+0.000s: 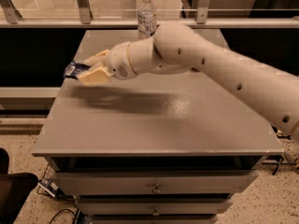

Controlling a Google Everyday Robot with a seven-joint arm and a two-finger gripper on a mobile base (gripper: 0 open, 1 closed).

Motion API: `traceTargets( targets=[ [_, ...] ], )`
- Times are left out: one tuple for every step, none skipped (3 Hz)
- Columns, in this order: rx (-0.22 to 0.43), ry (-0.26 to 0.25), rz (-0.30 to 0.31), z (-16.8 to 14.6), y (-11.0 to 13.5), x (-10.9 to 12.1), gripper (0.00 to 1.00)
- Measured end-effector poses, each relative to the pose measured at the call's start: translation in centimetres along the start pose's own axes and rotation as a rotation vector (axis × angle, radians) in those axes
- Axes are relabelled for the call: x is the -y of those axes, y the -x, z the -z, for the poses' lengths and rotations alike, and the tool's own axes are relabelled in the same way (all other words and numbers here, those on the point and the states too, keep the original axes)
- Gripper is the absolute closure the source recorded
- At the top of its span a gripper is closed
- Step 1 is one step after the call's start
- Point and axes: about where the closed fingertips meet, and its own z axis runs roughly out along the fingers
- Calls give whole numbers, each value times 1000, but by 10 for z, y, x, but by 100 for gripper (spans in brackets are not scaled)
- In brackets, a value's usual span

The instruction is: Pick rxbar blueberry

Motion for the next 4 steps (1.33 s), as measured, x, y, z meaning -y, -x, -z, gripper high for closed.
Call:
traceTargets(
  targets=[
    [-11,45,19,0,7,-18,100],
    [-10,42,18,-1,6,-17,100],
    [-25,58,24,2,15,-15,100],
    [-47,82,55,21,43,-9,100]
  ],
)
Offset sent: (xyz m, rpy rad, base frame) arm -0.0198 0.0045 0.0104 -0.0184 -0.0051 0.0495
